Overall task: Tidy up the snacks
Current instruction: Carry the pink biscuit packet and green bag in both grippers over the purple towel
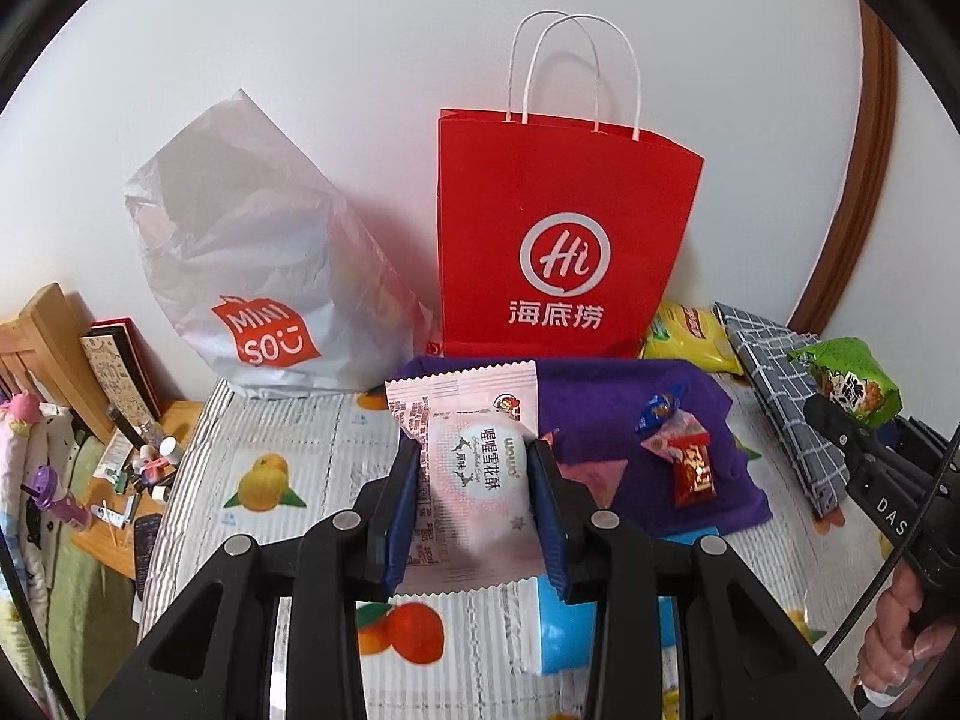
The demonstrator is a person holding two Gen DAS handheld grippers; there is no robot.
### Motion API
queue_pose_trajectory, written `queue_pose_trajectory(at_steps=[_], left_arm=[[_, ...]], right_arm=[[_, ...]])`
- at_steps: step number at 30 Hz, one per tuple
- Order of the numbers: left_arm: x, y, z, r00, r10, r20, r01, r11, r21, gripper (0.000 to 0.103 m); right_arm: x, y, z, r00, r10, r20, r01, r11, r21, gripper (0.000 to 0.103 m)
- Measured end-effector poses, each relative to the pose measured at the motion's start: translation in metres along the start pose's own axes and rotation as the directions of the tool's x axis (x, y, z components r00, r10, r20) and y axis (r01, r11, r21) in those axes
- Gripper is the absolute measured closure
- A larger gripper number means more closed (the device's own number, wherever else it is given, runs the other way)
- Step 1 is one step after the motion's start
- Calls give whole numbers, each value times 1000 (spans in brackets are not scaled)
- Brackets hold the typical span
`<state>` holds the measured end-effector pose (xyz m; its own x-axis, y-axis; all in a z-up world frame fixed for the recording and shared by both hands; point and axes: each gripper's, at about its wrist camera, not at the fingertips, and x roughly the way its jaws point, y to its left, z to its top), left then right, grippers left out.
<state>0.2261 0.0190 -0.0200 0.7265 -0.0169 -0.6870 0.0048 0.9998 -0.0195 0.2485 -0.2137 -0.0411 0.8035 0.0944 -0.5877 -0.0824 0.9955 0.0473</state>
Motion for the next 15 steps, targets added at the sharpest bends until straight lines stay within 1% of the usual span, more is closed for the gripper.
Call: queue_pose_trajectory(at_steps=[7, 15], left_arm=[[22, 0, 17, 1000, -7, -5, 7, 1000, 10, 69], [55, -6, 37, 999, -43, -31, 43, 999, 2, 69]], right_arm=[[25, 0, 12, 1000, 1, -13, -1, 1000, 9, 69], [51, -5, 29, 1000, -12, -17, 12, 1000, 7, 69]])
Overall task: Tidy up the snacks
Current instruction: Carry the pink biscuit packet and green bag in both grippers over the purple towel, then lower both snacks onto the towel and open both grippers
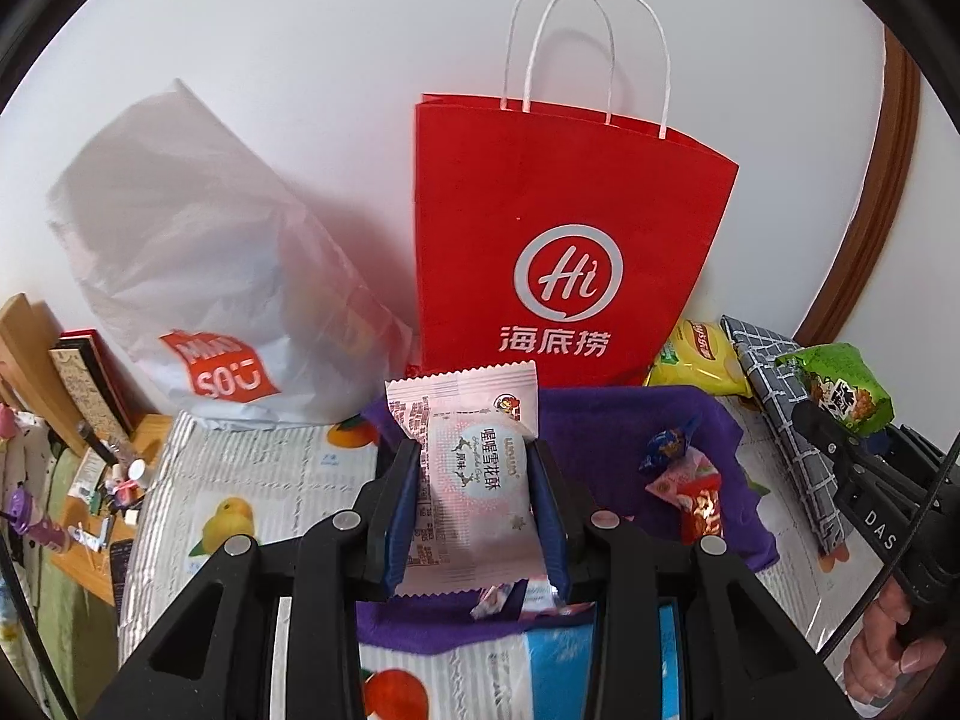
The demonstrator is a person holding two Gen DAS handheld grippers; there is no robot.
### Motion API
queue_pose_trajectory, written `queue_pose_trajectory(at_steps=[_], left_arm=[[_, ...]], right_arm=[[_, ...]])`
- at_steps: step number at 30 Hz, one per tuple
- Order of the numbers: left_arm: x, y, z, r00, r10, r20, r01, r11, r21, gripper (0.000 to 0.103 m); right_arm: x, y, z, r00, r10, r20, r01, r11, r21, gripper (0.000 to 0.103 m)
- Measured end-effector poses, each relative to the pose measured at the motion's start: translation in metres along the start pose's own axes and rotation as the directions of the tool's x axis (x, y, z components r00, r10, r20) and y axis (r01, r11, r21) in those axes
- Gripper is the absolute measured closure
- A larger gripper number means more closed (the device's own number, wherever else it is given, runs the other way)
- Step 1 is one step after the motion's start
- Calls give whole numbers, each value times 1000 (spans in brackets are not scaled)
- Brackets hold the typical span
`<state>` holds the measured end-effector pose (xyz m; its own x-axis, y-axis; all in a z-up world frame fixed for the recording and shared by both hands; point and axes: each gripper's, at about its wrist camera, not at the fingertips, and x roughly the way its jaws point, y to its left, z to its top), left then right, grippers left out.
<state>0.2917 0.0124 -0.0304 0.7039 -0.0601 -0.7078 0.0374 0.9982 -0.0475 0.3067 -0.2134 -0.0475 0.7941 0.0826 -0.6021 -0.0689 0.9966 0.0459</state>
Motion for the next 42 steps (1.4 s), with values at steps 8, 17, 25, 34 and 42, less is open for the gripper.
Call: queue_pose_trajectory(at_steps=[8, 17, 25, 34, 42], left_arm=[[31, -10, 15, 1000, -24, -8, 24, 1000, 7, 69], [79, 10, 5, 995, -15, -101, 12, 999, -37, 69], [98, 25, 1, 988, 0, -152, -10, 998, -66, 69], [108, 12, -4, 980, -8, -199, 2, 1000, -29, 69], [115, 8, -8, 974, -12, -225, 7, 1000, -21, 69]], right_arm=[[29, -3, 8, 1000, 7, -22, -7, 1000, -5, 69], [82, -16, -8, 991, 14, -130, -14, 1000, 3, 69], [99, -18, -19, 981, 63, -181, -64, 998, 1, 69], [114, 10, -31, 965, 87, -245, -110, 990, -82, 69], [130, 6, -37, 952, 37, -303, -63, 995, -79, 68]])
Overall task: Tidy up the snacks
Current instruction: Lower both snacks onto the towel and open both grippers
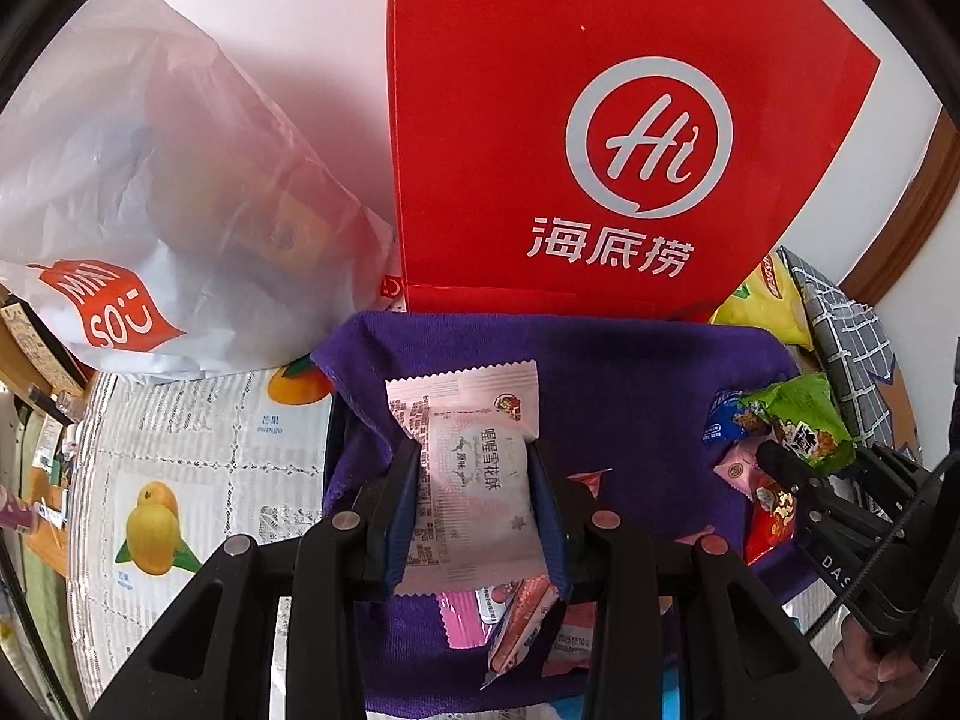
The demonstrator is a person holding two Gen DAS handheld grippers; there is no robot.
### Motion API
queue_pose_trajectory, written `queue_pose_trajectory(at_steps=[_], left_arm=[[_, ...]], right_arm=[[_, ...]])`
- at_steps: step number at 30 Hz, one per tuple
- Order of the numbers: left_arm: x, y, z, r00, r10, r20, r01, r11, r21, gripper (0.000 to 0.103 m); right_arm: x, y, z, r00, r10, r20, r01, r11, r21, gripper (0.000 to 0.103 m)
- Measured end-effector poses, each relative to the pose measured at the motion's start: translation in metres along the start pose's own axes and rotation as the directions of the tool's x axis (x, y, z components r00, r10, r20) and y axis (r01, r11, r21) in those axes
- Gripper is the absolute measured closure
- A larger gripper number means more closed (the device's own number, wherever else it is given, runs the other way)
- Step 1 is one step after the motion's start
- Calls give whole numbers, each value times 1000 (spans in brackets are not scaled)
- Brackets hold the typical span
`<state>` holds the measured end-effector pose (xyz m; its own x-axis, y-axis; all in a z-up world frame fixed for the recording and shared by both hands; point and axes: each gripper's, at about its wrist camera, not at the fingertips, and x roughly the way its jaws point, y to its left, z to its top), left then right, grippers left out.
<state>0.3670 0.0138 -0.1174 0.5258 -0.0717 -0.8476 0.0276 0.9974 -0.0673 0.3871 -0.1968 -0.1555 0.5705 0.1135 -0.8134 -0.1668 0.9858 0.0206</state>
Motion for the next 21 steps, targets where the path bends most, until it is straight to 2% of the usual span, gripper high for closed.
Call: queue_pose_trajectory(at_steps=[8, 10, 14, 19, 21], left_arm=[[-3, -8, 1, 1000, -25, 5, 25, 999, 25, 69], [-2, -9, 1, 1000, -30, 1, 30, 999, 29, 69], [2, -11, -1, 1000, -15, -10, 15, 999, 39, 68], [3, -11, -1, 1000, -12, -14, 12, 999, 42, 67], [4, -12, -2, 1000, -5, -17, 6, 999, 44, 67]], right_arm=[[5, 2, -2, 1000, -11, -17, 11, 1000, -11, 66], [4, 3, -1, 1000, -11, -15, 11, 1000, -15, 60], [-1, 4, 0, 1000, 6, 4, -6, 1000, -14, 55], [-15, 4, 3, 999, 25, 45, -25, 1000, -9, 37], [-21, 2, 4, 997, 45, 55, -45, 999, -1, 35]])
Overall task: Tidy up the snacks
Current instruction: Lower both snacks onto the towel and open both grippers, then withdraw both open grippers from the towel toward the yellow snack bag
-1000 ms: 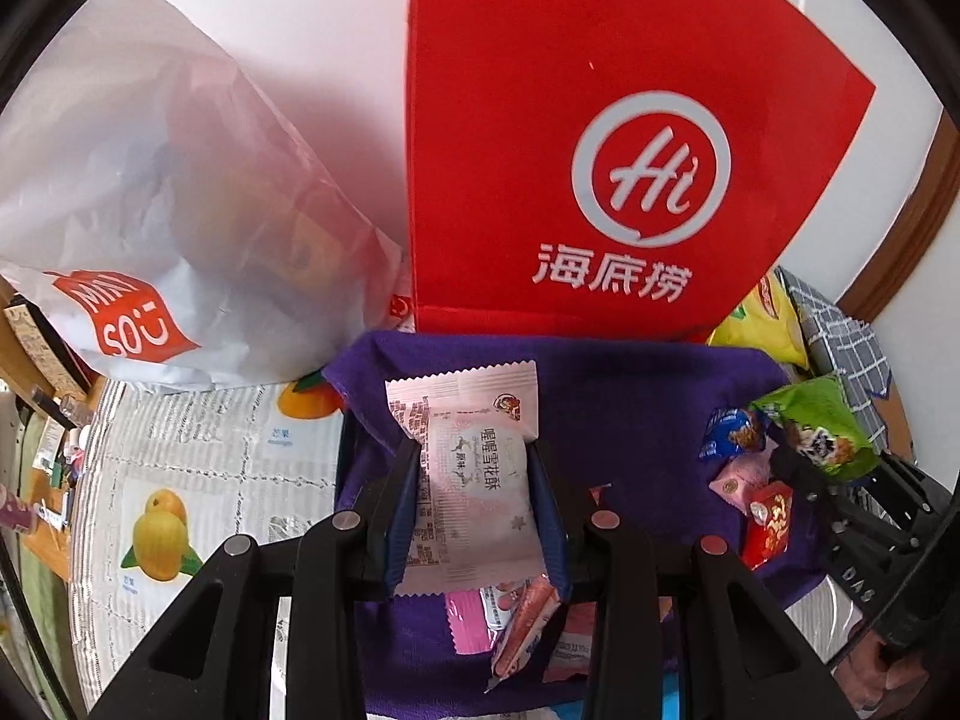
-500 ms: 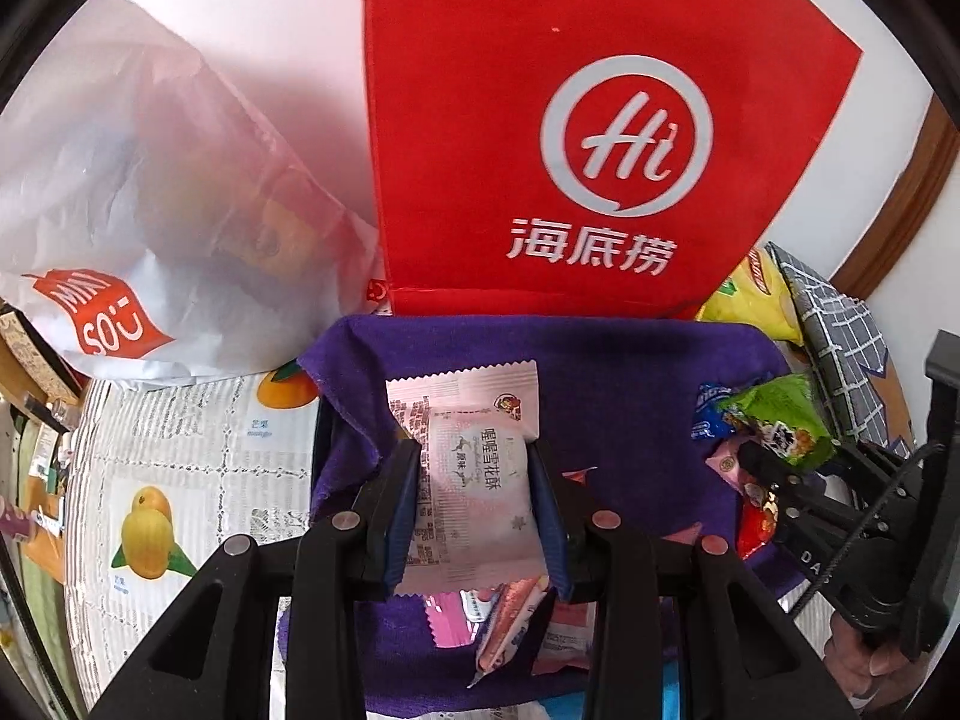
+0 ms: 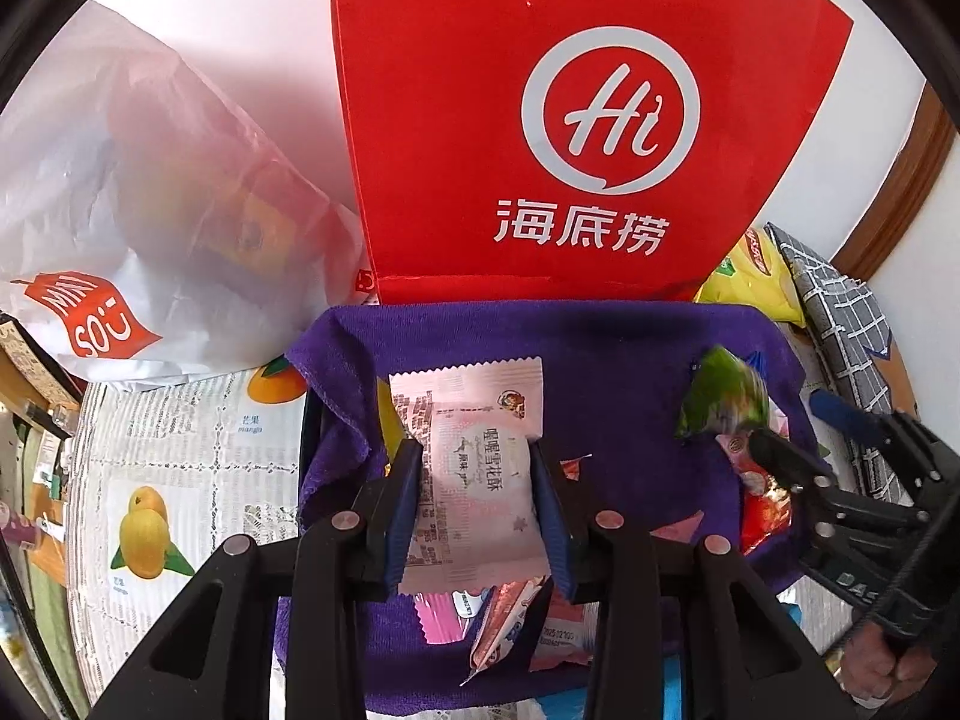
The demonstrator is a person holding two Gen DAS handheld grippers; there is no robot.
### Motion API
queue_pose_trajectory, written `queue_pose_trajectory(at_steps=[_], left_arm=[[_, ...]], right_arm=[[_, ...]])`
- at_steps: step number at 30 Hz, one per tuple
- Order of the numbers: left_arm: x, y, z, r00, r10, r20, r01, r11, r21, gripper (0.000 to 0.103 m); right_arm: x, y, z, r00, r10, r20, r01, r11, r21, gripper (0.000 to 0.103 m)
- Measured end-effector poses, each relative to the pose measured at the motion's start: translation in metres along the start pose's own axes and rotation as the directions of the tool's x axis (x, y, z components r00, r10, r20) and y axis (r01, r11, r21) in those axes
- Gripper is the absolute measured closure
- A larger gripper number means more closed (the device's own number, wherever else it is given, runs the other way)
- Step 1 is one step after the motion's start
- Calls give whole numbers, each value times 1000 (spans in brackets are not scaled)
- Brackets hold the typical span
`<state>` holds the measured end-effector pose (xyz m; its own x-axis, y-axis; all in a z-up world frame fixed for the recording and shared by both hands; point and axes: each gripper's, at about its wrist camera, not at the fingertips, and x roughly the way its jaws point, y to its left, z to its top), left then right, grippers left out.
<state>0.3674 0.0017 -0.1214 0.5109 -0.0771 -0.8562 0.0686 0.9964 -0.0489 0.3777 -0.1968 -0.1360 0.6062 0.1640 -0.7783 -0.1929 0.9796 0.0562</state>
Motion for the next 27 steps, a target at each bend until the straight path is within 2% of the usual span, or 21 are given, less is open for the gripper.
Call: queue_pose_trajectory(at_steps=[5, 11, 13, 15, 27], left_arm=[[1, -2, -1, 1000, 8, -7, -8, 1000, 8, 67], [-4, -4, 0, 1000, -28, -7, 28, 1000, 2, 65], [-8, -6, 1, 998, -62, 1, 62, 998, 4, 58], [-13, -8, 0, 995, -96, 1, 96, 995, 4, 47], [-59, -22, -2, 990, -122, 68, 119, 992, 51, 46]], right_arm=[[-12, -1, 3, 1000, -6, 31, 5, 1000, 12, 35], [-31, -4, 5, 997, -29, 73, 29, 1000, 12, 35], [-39, -6, 6, 995, -31, 92, 29, 999, 25, 35], [-44, -8, 5, 994, -32, 105, 28, 999, 41, 35], [-88, -10, -32, 987, -85, 136, 71, 992, 103, 35]])
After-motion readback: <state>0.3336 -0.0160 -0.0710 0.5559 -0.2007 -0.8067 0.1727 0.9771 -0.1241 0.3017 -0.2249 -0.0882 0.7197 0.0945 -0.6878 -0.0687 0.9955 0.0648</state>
